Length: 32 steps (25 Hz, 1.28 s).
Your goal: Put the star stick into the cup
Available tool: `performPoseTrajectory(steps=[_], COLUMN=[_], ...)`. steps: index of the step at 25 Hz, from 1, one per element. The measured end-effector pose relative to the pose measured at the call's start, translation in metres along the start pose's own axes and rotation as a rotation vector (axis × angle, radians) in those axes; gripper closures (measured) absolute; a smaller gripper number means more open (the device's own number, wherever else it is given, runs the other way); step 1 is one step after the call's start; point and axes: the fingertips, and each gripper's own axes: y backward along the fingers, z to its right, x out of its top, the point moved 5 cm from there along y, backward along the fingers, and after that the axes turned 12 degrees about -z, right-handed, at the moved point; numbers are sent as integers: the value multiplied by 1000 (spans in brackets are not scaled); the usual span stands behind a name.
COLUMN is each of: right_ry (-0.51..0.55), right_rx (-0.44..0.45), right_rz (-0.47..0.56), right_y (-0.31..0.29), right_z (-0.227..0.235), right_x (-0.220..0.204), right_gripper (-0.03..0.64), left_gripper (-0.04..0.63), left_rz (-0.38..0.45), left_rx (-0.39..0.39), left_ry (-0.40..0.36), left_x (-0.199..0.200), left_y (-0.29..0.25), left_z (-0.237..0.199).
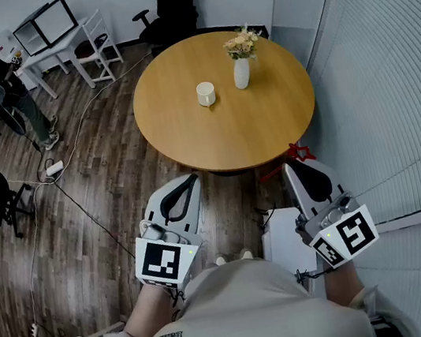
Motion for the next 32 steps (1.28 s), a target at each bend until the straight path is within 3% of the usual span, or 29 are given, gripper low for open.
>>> performPoseTrajectory(steps=[32], right_ry=[-47], right_rx=[66], right_rz=[-17], right_y=[-11], right_z=[69], right_x=[-31], right_gripper=[581], left_gripper=[575], left_rz=[-40], left_rx=[46], left_ry=[-11], left_x=[-9], left_y=[-59], left_z=[29])
